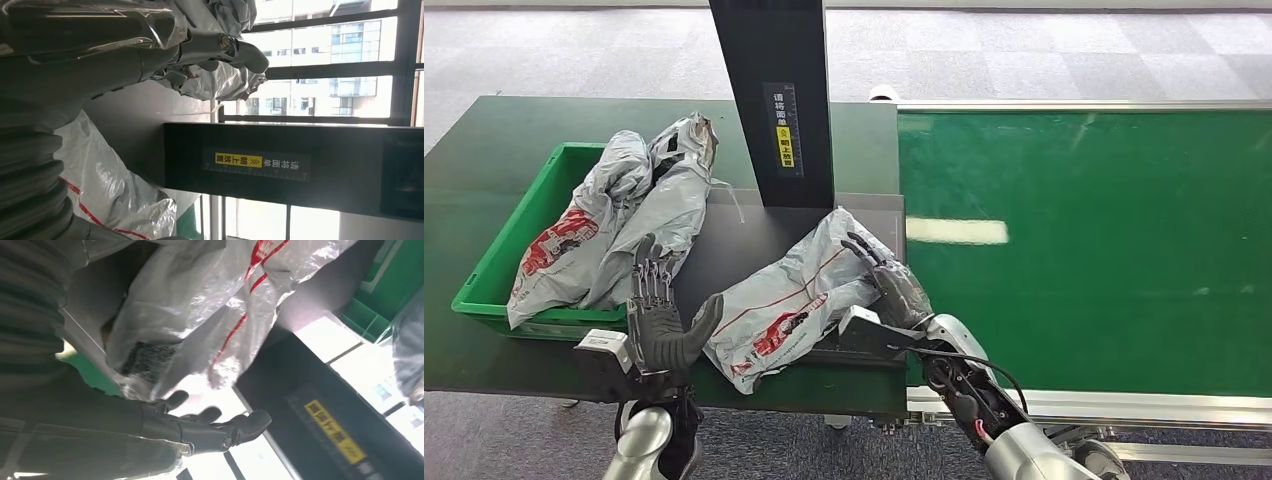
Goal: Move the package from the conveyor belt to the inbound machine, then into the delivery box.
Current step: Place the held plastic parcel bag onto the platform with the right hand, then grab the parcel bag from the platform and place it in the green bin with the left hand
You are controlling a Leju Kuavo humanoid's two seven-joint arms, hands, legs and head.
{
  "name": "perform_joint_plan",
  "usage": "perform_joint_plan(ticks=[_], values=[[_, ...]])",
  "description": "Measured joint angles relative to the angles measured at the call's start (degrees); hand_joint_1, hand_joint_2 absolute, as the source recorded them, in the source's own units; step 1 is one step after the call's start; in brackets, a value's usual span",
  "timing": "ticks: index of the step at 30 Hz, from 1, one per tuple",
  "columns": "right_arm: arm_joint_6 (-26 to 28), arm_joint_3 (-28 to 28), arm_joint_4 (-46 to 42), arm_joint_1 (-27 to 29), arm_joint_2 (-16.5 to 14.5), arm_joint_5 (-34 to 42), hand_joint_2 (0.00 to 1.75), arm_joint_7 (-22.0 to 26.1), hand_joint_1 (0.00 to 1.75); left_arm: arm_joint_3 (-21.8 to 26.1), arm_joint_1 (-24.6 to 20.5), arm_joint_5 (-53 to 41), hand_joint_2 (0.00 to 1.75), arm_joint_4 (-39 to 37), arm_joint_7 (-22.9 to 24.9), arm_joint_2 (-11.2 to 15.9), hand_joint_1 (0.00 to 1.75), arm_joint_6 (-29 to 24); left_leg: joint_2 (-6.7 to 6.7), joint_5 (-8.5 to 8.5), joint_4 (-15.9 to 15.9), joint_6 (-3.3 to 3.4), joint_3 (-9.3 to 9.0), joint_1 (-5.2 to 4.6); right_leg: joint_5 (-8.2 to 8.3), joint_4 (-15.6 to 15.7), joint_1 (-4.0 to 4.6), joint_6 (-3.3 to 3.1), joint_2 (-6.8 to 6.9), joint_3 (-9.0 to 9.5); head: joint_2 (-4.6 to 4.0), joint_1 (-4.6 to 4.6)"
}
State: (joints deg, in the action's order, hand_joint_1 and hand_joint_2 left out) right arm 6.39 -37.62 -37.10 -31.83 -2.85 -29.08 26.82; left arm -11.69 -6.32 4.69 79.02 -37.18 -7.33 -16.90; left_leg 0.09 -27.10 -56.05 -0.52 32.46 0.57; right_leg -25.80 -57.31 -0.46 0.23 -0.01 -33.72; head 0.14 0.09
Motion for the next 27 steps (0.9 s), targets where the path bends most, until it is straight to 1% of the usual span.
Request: perform_joint_plan(ticks=[2,3,4,7,8,9,11,13,15,17,19,22,24,27], values=[[-4.63,3.18,-1.30,1.89,0.22,5.02,1.75,0.30,0.00,-0.02,-0.01,0.01,1.75,-0.24,0.00,0.07,0.00,-0.05,-0.02,0.00,0.00,0.00,0.01,0.00,0.00,0.00,0.00,0.00,0.01,-0.01,0.00,-0.01],[-7.95,4.71,-1.98,2.93,0.34,8.15,1.75,0.57,0.00,-0.03,-0.03,-0.01,1.75,-0.41,0.01,0.11,0.00,-0.07,-0.03,0.00,0.00,0.00,0.01,0.00,0.00,0.00,0.00,0.00,0.01,-0.02,-0.01,-0.01],[-12.57,6.20,-2.60,4.00,0.46,12.10,1.75,0.77,0.00,-0.08,-0.13,-0.08,1.75,-0.66,0.07,0.15,0.00,-0.01,-0.03,0.00,0.00,0.00,0.01,0.01,0.00,0.00,0.01,0.00,0.01,-0.03,-0.01,0.00],[-31.02,10.56,-3.50,7.03,0.81,26.40,1.75,0.42,0.00,-0.73,-1.04,-0.96,1.75,-1.91,0.80,0.24,0.00,0.62,-0.01,0.00,0.00,0.00,0.03,0.01,0.00,0.00,0.01,0.00,0.01,-0.04,-0.01,-0.01],[-36.05,11.76,-3.53,7.88,0.95,30.05,1.75,0.25,0.00,-1.10,-1.34,-1.61,1.75,-2.38,1.25,0.26,0.00,0.90,-0.01,0.00,0.00,0.00,0.04,0.00,0.00,0.00,0.01,0.00,0.01,-0.04,-0.01,-0.02],[-39.85,12.73,-3.55,8.62,1.14,32.85,1.75,0.22,0.00,-1.46,-1.52,-2.47,1.75,-2.78,1.80,0.29,0.00,1.10,-0.01,0.00,0.00,0.00,0.05,0.00,0.00,0.00,0.00,0.00,0.01,-0.03,-0.01,-0.01],[-43.60,14.06,-4.00,9.83,1.68,36.61,1.75,0.52,0.00,-2.04,-1.58,-4.73,1.75,-3.32,3.36,0.37,0.00,1.70,-0.01,-0.01,0.00,0.00,0.06,0.00,0.00,0.00,-0.01,0.00,0.01,-0.04,-0.01,-0.02],[-43.99,15.22,-5.46,10.62,2.42,38.91,1.75,0.94,0.00,-2.54,-1.42,-7.07,1.75,-3.70,5.44,0.55,0.00,3.28,-0.03,0.00,0.00,0.00,0.08,-0.01,0.00,0.00,-0.02,0.00,0.01,-0.04,-0.01,-0.01],[-42.49,16.49,-7.96,10.97,3.36,39.79,1.75,1.37,0.00,-3.23,-1.08,-9.77,1.75,-4.04,7.40,0.80,0.00,5.04,-0.02,0.00,0.00,0.00,0.08,-0.02,0.00,0.00,-0.03,0.00,0.01,-0.05,-0.01,0.00],[-40.54,17.95,-10.86,11.13,4.43,39.74,1.75,2.01,0.00,-4.14,-0.83,-13.74,1.75,-4.49,9.13,1.01,0.00,5.34,-0.02,0.00,-0.01,0.00,0.07,-0.02,0.00,0.01,-0.03,0.00,0.01,-0.05,-0.01,-0.01],[-39.25,19.49,-13.48,11.35,5.33,39.39,1.75,2.69,0.00,-5.07,-0.83,-18.49,1.75,-5.20,10.83,1.18,0.00,4.22,-0.02,0.00,-0.01,0.00,0.07,-0.02,0.00,0.01,-0.03,0.00,0.01,-0.05,-0.01,-0.01],[-38.17,21.31,-16.44,11.95,6.09,38.44,1.75,3.41,0.00,-6.66,-1.45,-28.89,1.75,-6.61,14.54,1.45,0.00,0.16,-0.02,0.00,-0.01,0.00,0.07,-0.01,0.01,0.01,-0.03,0.00,0.01,-0.06,-0.01,-0.01],[-37.65,22.16,-18.01,12.25,6.29,37.76,1.75,3.59,0.00,-7.93,-2.30,-38.02,1.75,-7.63,18.52,1.74,0.00,-2.20,-0.02,0.00,-0.01,0.00,0.07,-0.01,0.01,0.01,-0.03,0.00,0.01,-0.06,-0.01,0.00],[-37.31,23.12,-19.69,12.27,6.42,37.33,1.75,3.33,0.00,-9.55,-3.36,-50.42,1.75,-8.94,25.62,2.19,0.00,-3.03,0.00,0.00,0.00,0.00,0.07,-0.01,0.01,0.00,-0.02,0.00,0.00,-0.06,-0.01,0.00]])
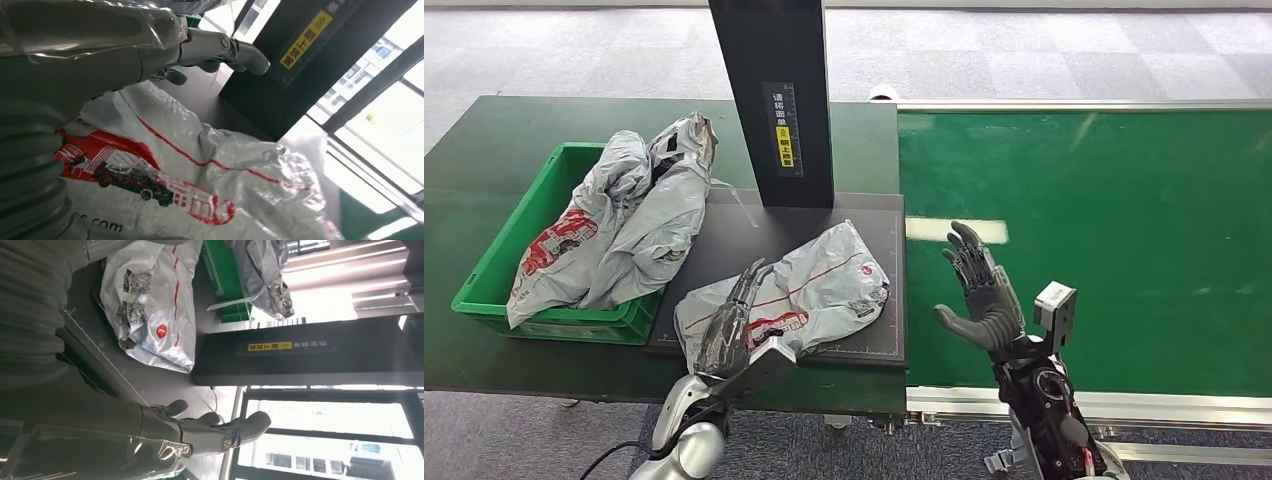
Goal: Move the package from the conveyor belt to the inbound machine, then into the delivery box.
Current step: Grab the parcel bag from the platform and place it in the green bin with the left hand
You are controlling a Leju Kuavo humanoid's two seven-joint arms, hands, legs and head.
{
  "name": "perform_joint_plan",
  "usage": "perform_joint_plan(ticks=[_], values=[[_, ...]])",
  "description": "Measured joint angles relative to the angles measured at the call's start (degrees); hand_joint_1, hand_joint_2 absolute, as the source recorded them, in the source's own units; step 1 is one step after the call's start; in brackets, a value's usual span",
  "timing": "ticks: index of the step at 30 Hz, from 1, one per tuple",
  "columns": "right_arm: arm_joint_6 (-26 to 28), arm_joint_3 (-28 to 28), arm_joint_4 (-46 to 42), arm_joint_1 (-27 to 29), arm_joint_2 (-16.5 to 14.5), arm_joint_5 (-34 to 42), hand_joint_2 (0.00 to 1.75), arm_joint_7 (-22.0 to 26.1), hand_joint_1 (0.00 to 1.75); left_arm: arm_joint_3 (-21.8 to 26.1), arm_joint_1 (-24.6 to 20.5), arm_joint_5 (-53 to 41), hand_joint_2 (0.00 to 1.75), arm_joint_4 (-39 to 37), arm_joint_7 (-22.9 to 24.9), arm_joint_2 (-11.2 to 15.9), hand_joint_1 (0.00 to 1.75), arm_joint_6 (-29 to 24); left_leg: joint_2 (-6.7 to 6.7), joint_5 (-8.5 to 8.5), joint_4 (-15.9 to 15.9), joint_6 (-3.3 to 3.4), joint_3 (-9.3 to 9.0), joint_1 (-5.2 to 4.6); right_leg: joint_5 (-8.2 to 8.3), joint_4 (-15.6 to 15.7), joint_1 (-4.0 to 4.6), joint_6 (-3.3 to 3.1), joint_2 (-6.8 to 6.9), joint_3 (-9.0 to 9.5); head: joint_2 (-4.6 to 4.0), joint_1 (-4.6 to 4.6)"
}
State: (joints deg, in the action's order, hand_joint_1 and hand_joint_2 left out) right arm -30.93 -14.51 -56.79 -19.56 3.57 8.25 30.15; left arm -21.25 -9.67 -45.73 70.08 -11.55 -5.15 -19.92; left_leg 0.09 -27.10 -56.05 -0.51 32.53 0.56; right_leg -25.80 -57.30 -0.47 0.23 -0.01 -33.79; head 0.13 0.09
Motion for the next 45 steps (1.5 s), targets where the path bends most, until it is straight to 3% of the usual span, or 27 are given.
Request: perform_joint_plan(ticks=[3,7,8,9,11,13,21,30,39,41,45], values=[[0.01,0.60,-0.78,-0.12,0.04,0.08,1.75,-0.52,0.00,-0.99,-0.73,-6.99,1.75,-1.16,4.73,0.26,0.00,0.15,-0.01,0.00,0.00,0.00,0.00,0.00,0.00,0.00,0.00,0.00,0.00,0.00,0.00,0.00],[0.02,0.98,-1.15,-0.19,-0.03,-0.17,1.75,-0.92,0.00,-1.50,-1.62,-9.30,1.75,-2.68,6.81,0.40,0.00,3.06,-0.02,0.00,0.00,0.00,0.01,-0.01,0.00,0.00,-0.01,0.00,0.01,0.02,0.00,-0.01],[0.05,1.03,-1.17,-0.18,-0.11,-0.44,1.75,-1.15,0.00,-1.50,-1.70,-10.00,1.75,-3.22,7.56,0.40,0.09,4.64,-0.01,0.00,0.00,0.00,0.01,-0.01,0.00,0.00,-0.01,0.00,0.01,0.02,0.00,-0.01],[0.14,1.09,-1.16,-0.15,-0.26,-0.74,1.75,-1.53,0.00,-1.47,-1.74,-10.90,1.75,-3.93,8.51,0.37,0.25,6.27,-0.01,0.00,0.00,0.00,0.01,-0.01,0.00,0.00,-0.01,0.00,0.00,0.02,0.00,-0.01],[0.33,1.28,-1.02,-0.13,-0.77,-0.98,1.75,-2.63,0.00,-1.36,-2.00,-13.06,1.75,-5.72,10.62,0.17,1.12,8.90,-0.01,0.00,0.00,0.00,0.01,-0.01,0.00,0.00,-0.01,0.00,0.01,0.02,0.00,0.01],[0.50,1.55,-0.51,-0.24,-1.48,-0.65,1.75,-3.78,0.00,-1.19,-2.65,-14.54,1.75,-7.69,11.91,-0.25,1.74,10.54,-0.04,0.00,0.01,0.00,-0.02,-0.01,-0.01,0.00,-0.01,0.01,0.04,0.08,0.00,0.01],[1.05,2.34,1.22,-0.51,-3.14,-0.53,1.75,-4.75,0.00,0.30,-4.28,-15.37,1.75,-12.18,9.49,-2.09,1.75,9.04,-0.45,0.03,0.05,0.08,-0.37,-0.02,-0.10,0.06,-0.04,0.12,0.37,0.70,0.01,0.00],[2.77,2.92,2.24,-0.05,-4.02,-1.21,1.75,-5.14,0.00,3.49,-4.32,-11.48,1.75,-12.74,4.13,-3.40,1.75,3.91,-0.36,0.35,0.03,0.09,-0.43,-0.02,0.27,0.04,-0.03,0.06,0.30,0.59,0.00,0.00],[2.84,2.96,2.78,0.18,-4.19,-1.21,1.75,-4.60,0.00,4.71,-4.12,-10.09,1.75,-12.55,2.37,-3.86,1.75,2.58,-0.35,0.25,0.03,0.05,-0.24,-0.02,0.16,0.03,-0.03,0.08,0.30,0.40,0.00,0.00],[2.58,3.03,2.60,0.58,-4.21,-1.21,1.75,-3.37,0.00,5.20,-3.50,-6.38,1.75,-11.87,-1.20,-3.90,1.75,0.38,-0.35,0.25,0.03,0.05,-0.21,-0.02,0.16,0.03,-0.03,0.08,0.29,0.35,0.00,0.00],[-0.87,3.79,0.67,2.55,-4.22,0.78,1.75,0.84,0.00,6.75,-0.88,11.75,1.75,-6.88,-14.40,-4.24,1.75,-2.51,-0.36,0.25,0.02,0.05,-0.02,-0.02,0.16,0.03,-0.03,0.09,0.29,0.15,0.00,0.00]])
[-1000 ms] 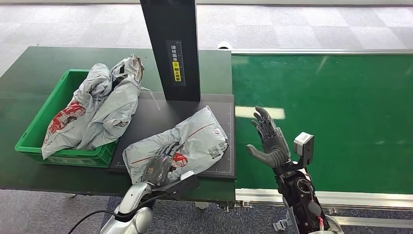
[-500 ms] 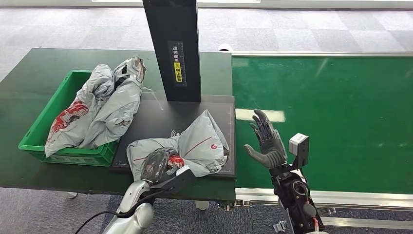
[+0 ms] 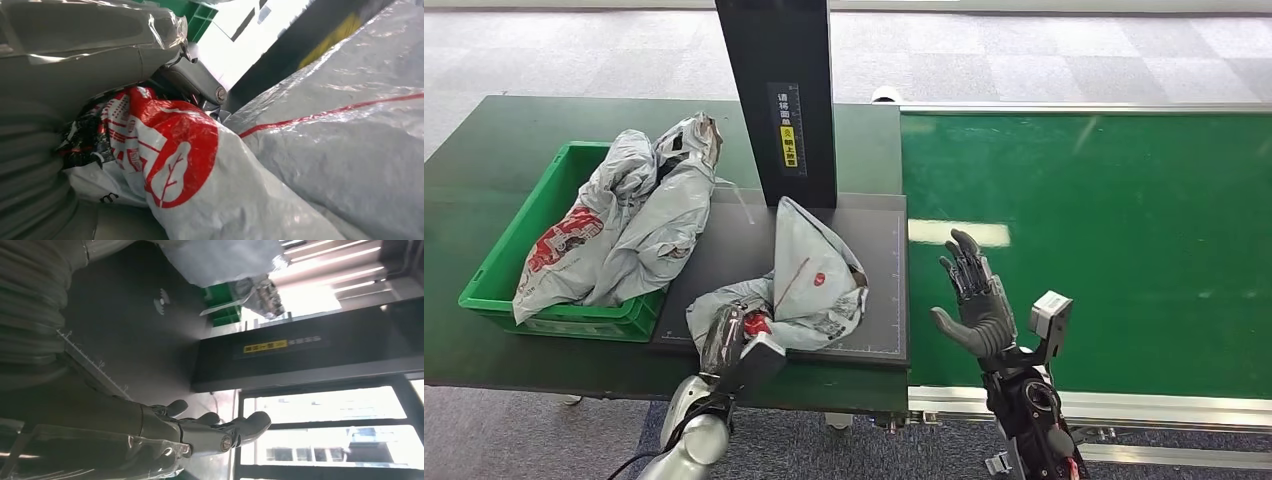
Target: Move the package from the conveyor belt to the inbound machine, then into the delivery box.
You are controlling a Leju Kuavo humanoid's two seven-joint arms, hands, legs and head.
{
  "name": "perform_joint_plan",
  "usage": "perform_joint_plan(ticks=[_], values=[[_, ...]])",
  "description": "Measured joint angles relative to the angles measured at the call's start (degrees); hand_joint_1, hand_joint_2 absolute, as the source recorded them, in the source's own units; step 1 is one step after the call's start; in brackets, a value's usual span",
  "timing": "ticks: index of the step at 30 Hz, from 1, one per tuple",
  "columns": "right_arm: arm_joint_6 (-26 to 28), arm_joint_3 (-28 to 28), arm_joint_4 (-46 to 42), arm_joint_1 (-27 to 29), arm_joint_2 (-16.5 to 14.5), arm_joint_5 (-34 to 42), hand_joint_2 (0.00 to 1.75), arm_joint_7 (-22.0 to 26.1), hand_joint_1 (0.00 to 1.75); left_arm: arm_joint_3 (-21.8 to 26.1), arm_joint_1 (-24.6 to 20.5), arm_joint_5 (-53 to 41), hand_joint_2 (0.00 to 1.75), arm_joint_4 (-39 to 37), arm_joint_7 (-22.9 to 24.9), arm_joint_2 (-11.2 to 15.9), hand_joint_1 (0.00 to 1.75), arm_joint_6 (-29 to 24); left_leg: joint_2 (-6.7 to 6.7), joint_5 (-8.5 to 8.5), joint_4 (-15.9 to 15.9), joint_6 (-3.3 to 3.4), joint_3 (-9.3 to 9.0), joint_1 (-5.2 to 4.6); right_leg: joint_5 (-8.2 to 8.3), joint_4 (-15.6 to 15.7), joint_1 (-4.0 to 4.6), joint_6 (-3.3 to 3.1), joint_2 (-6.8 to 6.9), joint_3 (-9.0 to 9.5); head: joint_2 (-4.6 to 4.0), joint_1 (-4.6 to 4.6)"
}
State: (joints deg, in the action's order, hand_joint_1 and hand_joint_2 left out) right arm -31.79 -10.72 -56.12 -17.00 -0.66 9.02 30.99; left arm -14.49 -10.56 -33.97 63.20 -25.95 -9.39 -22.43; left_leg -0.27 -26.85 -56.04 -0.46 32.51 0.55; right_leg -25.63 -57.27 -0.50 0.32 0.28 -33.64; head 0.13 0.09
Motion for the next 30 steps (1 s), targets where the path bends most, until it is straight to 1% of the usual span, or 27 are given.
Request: perform_joint_plan(ticks=[2,3,4,6,8,10,14,17,20,22,23,24,25,26,28,29,30], values=[[-1.06,0.62,-1.29,1.17,-0.03,1.33,1.75,0.92,0.00,0.30,1.48,7.20,1.75,4.27,-6.37,-0.08,1.75,-3.23,0.01,-0.01,0.00,0.00,0.06,0.00,0.00,0.00,0.00,0.00,0.00,-0.08,0.00,0.00],[-1.17,0.91,-2.06,1.90,-0.03,1.71,1.75,1.22,0.00,0.32,2.28,9.38,1.75,6.83,-9.08,-0.05,1.75,-5.95,0.01,-0.02,0.00,-0.01,0.09,0.00,-0.01,0.00,0.00,0.00,0.00,-0.12,0.00,0.00],[-1.09,1.16,-2.93,2.75,0.01,1.94,1.75,1.51,0.00,0.29,3.05,10.64,1.75,9.58,-11.18,0.01,1.75,-9.04,0.01,-0.02,0.00,-0.01,0.13,0.00,-0.01,0.00,0.00,0.00,0.00,-0.16,0.00,0.00],[-0.41,1.57,-4.89,4.64,0.12,2.14,1.75,1.94,0.00,0.17,4.24,9.82,1.75,15.52,-13.41,0.22,1.75,-14.44,0.00,-0.03,0.00,-0.01,0.22,0.00,-0.03,0.00,0.00,0.02,0.01,-0.24,0.00,0.01],[0.67,1.87,-6.81,6.40,0.28,2.13,1.75,2.10,0.00,0.49,4.45,4.25,1.75,21.89,-13.90,0.29,1.75,-16.74,-0.02,-0.03,0.00,-0.01,0.28,0.00,-0.05,0.00,0.00,0.03,0.02,-0.28,0.00,0.00],[1.73,2.01,-8.29,7.63,0.40,1.97,1.75,2.13,0.00,1.94,3.49,-3.11,1.75,28.27,-14.06,-0.06,1.75,-17.16,0.05,-0.04,0.00,-0.01,0.29,0.00,-0.04,0.00,0.00,0.03,-0.02,-0.28,0.00,-0.01],[2.96,2.06,-9.35,8.25,0.35,1.37,1.75,2.15,0.00,7.71,-1.02,-13.57,1.75,37.85,-14.13,-0.96,1.75,-17.22,0.16,-0.03,0.00,0.00,0.22,0.00,0.00,0.00,0.00,-0.01,-0.09,-0.25,0.00,0.01],[3.55,2.06,-9.55,8.01,0.29,0.97,1.75,2.18,0.00,13.22,-4.98,-18.53,1.75,40.71,-14.13,-1.42,1.75,-17.21,0.16,0.02,0.00,-0.01,0.18,0.01,0.01,-0.01,0.02,-0.02,-0.08,-0.22,0.00,0.01],[3.80,2.06,-9.84,7.79,0.30,0.86,1.75,2.29,0.00,18.06,-8.62,-23.19,1.75,41.16,-14.11,-1.75,1.75,-17.19,0.17,0.04,0.00,-0.02,0.17,0.02,0.02,-0.03,0.04,-0.02,-0.08,-0.23,0.00,0.01],[4.11,2.06,-10.03,7.75,0.34,0.87,1.75,2.46,0.00,21.33,-11.53,-28.27,1.75,39.96,-13.72,-2.15,1.75,-17.16,0.15,0.04,-0.01,-0.01,0.16,0.02,0.02,-0.03,0.04,-0.02,-0.07,-0.26,0.00,-0.01],[4.35,2.06,-10.23,7.77,0.36,0.85,1.75,2.53,0.00,23.21,-13.60,-32.01,1.75,37.83,-12.29,-2.28,1.75,-17.02,0.12,0.04,-0.01,-0.01,0.16,0.01,0.02,-0.03,0.03,-0.02,-0.04,-0.26,0.00,-0.01],[4.56,2.06,-10.56,7.83,0.38,0.79,1.75,2.52,0.00,25.02,-16.14,-36.13,1.75,34.36,-9.29,-2.17,1.75,-16.82,0.07,0.05,-0.02,-0.01,0.16,0.01,0.02,-0.02,0.02,-0.02,-0.01,-0.25,0.00,-0.03],[4.67,2.06,-10.99,7.91,0.39,0.66,1.75,2.37,0.00,26.38,-18.95,-39.86,1.75,29.89,-4.24,-1.56,1.75,-16.41,0.04,0.07,-0.02,-0.01,0.16,0.01,0.04,-0.02,0.02,-0.05,0.00,-0.25,0.00,-0.03],[4.62,2.07,-11.43,7.99,0.39,0.47,1.75,2.13,0.00,27.12,-21.83,-42.84,1.75,24.86,2.35,-0.54,1.75,-15.78,0.10,0.09,-0.02,-0.02,0.16,0.01,0.09,-0.02,0.03,-0.08,-0.04,-0.25,0.00,-0.02],[4.28,2.17,-12.03,8.11,0.42,-0.12,1.75,1.51,0.00,26.75,-27.04,-45.58,1.75,14.99,15.95,2.35,1.75,-13.76,0.32,0.13,-0.02,-0.05,0.15,0.02,0.19,-0.04,0.05,-0.16,-0.21,-0.29,0.00,-0.01],[4.07,2.27,-12.14,8.14,0.44,-0.42,1.75,1.29,0.00,26.25,-29.20,-46.01,1.75,10.70,20.77,3.75,1.75,-12.71,0.43,0.14,-0.02,-0.05,0.15,0.02,0.22,-0.05,0.06,-0.17,-0.29,-0.32,0.01,-0.01],[3.92,2.37,-12.18,8.17,0.45,-0.70,1.75,1.16,0.00,25.78,-31.04,-46.20,1.75,6.82,24.01,5.03,1.75,-11.71,0.49,0.15,-0.02,-0.06,0.15,0.03,0.23,-0.06,0.06,-0.18,-0.35,-0.33,0.01,-0.01]])
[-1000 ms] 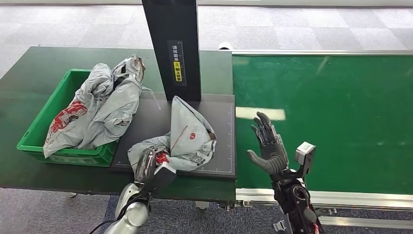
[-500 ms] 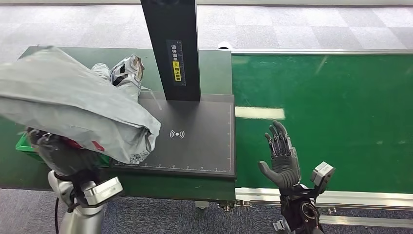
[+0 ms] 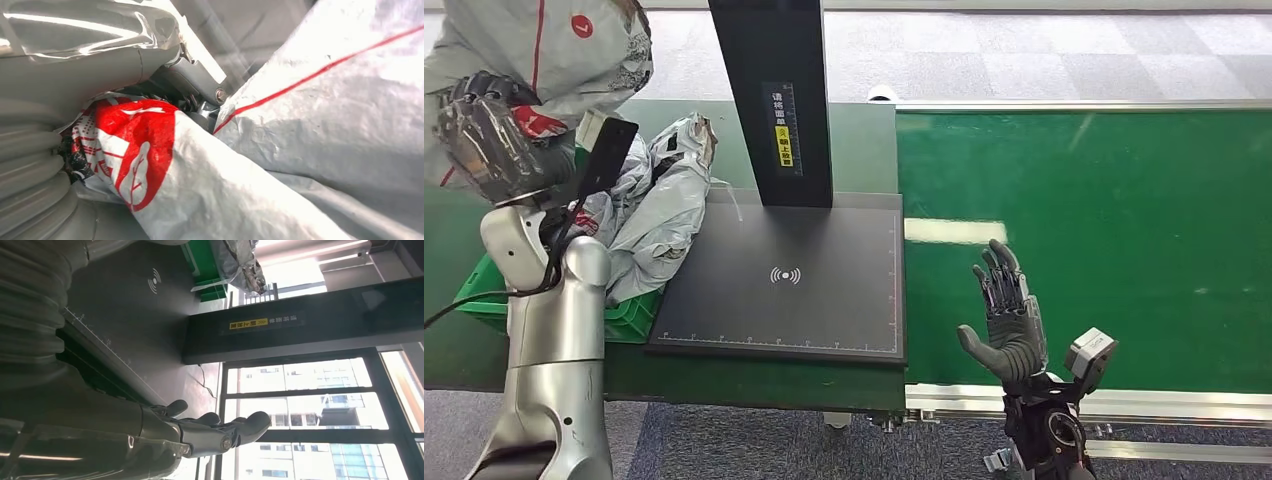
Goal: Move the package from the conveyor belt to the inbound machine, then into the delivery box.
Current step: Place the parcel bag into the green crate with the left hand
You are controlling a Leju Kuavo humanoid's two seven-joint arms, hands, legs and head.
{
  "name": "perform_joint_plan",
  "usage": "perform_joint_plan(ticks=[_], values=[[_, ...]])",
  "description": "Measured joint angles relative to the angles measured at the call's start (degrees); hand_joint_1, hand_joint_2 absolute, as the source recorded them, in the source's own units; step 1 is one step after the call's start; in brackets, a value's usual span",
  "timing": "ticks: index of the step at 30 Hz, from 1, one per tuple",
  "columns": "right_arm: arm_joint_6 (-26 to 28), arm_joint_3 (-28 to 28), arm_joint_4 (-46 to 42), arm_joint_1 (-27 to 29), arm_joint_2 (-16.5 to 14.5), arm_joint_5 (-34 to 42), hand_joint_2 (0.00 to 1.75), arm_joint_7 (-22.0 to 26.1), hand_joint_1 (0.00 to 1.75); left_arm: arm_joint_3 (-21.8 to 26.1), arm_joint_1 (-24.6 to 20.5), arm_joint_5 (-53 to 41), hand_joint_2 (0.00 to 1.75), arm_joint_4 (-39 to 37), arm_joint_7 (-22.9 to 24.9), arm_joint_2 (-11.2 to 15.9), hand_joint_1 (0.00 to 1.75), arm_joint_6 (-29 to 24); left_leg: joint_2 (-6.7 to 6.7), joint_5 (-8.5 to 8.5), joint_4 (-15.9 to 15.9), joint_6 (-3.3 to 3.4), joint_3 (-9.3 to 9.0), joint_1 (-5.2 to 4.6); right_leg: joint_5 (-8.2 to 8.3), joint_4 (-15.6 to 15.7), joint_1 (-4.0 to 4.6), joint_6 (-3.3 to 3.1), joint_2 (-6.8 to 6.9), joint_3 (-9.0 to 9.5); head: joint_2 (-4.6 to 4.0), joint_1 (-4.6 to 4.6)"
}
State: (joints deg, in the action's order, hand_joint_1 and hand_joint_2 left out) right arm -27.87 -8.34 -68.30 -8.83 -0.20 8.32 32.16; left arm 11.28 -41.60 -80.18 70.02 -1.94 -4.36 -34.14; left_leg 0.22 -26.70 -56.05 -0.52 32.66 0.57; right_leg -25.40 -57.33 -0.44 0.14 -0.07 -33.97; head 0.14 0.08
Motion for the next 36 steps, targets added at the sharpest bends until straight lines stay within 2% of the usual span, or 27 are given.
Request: perform_joint_plan(ticks=[4,8,14,18,21,23,27,28,32,36], values=[[-0.85,0.12,0.03,0.06,0.01,-0.57,1.75,0.14,0.00,-1.60,-5.19,2.24,1.75,-12.22,6.07,3.21,1.75,6.26,0.02,0.01,0.00,-0.02,0.03,0.00,-0.01,-0.01,0.00,0.00,-0.01,-0.03,-0.01,0.00],[-1.79,0.13,0.39,0.05,0.08,-0.69,1.75,0.76,0.00,-2.72,-7.81,6.06,1.75,-21.29,9.53,4.60,1.75,13.60,0.02,-0.02,0.00,-0.02,0.11,-0.01,-0.02,-0.01,0.00,0.01,-0.02,-0.09,-0.01,-0.01],[-1.80,0.13,1.17,-0.01,0.26,-1.24,1.75,0.84,0.00,-5.17,-10.19,9.52,1.75,-30.79,11.41,6.26,1.75,22.51,0.01,-0.03,0.00,-0.02,0.13,-0.01,-0.02,0.00,-0.01,0.01,-0.01,-0.11,0.00,0.00],[-1.50,0.19,2.07,-0.82,0.31,-1.34,1.75,0.39,0.00,-7.14,-11.88,11.54,1.75,-34.86,11.64,6.91,1.75,30.13,0.00,-0.03,0.01,-0.02,0.12,-0.01,-0.02,0.00,-0.01,0.01,-0.01,-0.09,-0.01,0.01],[-1.44,0.28,2.80,-1.38,0.31,-1.54,1.75,0.22,0.00,-8.69,-13.01,11.90,1.75,-36.99,11.81,7.25,1.75,33.91,-0.02,-0.02,0.01,-0.02,0.10,-0.01,-0.02,0.00,-0.01,0.01,0.00,-0.06,-0.01,-0.01],[-1.43,0.34,3.11,-1.47,0.31,-1.76,1.75,0.21,0.00,-9.69,-13.67,11.96,1.75,-38.05,11.95,7.56,1.57,35.68,-0.04,-0.02,0.01,-0.02,0.09,-0.01,-0.02,0.00,-0.01,0.01,0.00,-0.05,-0.01,0.01],[-1.35,0.50,3.51,-1.47,0.30,-2.13,1.75,0.21,0.00,-11.71,-14.56,11.96,1.75,-39.94,12.38,8.18,0.17,37.33,-0.05,-0.03,0.01,-0.02,0.09,-0.01,-0.02,0.00,-0.01,0.01,0.01,-0.04,-0.01,0.00],[-1.33,0.52,3.58,-1.47,0.29,-2.17,1.75,0.21,0.00,-12.13,-14.69,11.96,1.75,-40.39,12.71,8.29,0.06,37.22,-0.05,-0.03,0.01,-0.02,0.09,-0.01,-0.02,0.00,-0.01,0.01,0.01,-0.03,0.00,0.00],[-1.31,0.54,3.69,-1.46,0.21,-2.24,1.75,-0.14,0.00,-12.99,-14.76,11.84,1.75,-41.37,14.81,8.49,0.00,33.64,-0.03,-0.02,0.01,-0.02,0.07,-0.01,-0.02,0.00,-0.01,0.01,0.00,-0.01,-0.01,-0.01],[-1.14,0.54,3.53,-1.04,-0.04,-2.27,1.75,-0.57,0.00,-13.05,-13.82,10.25,1.75,-41.71,16.15,9.09,0.00,20.78,0.01,-0.02,0.01,-0.02,0.06,0.00,-0.02,-0.01,0.01,0.00,-0.01,-0.03,0.00,0.01]])
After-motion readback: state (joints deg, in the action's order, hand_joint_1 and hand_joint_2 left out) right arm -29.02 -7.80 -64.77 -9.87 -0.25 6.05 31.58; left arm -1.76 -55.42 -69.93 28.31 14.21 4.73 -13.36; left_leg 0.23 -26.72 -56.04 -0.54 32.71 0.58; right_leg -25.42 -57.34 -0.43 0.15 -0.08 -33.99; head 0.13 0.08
